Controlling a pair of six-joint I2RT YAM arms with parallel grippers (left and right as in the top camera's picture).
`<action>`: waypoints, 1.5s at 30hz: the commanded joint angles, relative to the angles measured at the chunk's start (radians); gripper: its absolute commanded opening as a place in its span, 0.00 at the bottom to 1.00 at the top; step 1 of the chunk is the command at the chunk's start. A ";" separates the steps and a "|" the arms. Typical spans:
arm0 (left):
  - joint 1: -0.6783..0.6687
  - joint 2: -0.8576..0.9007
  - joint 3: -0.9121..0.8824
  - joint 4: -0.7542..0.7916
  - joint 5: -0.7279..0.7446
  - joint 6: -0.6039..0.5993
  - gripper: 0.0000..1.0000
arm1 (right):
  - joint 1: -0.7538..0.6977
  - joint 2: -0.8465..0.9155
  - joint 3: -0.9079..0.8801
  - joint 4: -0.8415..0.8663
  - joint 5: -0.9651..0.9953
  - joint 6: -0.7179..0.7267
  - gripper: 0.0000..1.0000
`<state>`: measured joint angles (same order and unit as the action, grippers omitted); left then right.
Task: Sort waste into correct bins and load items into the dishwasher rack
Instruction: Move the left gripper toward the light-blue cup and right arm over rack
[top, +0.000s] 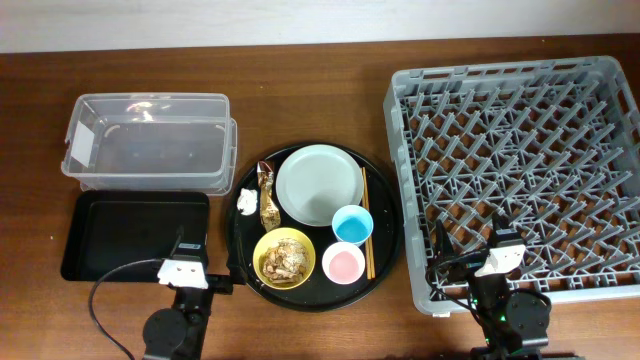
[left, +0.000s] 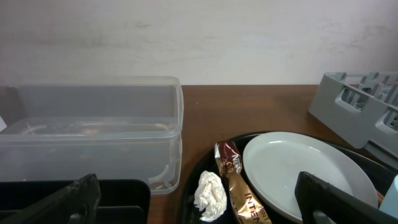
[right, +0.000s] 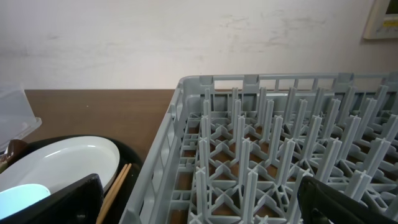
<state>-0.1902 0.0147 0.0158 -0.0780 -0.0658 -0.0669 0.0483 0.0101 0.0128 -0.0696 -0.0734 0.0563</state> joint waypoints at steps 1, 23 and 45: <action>0.001 -0.008 -0.007 0.002 0.010 0.015 0.99 | -0.004 -0.006 -0.007 0.000 -0.005 0.003 0.98; 0.001 -0.008 -0.007 0.002 0.010 0.015 0.99 | -0.004 -0.003 -0.007 -0.001 -0.002 0.003 0.98; -0.008 0.998 1.218 -0.784 0.544 -0.145 0.99 | -0.004 1.075 1.485 -1.165 -0.420 0.094 0.98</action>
<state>-0.1894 0.8490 1.0885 -0.7731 0.4084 -0.2295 0.0483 1.0313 1.4261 -1.1851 -0.4854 0.1635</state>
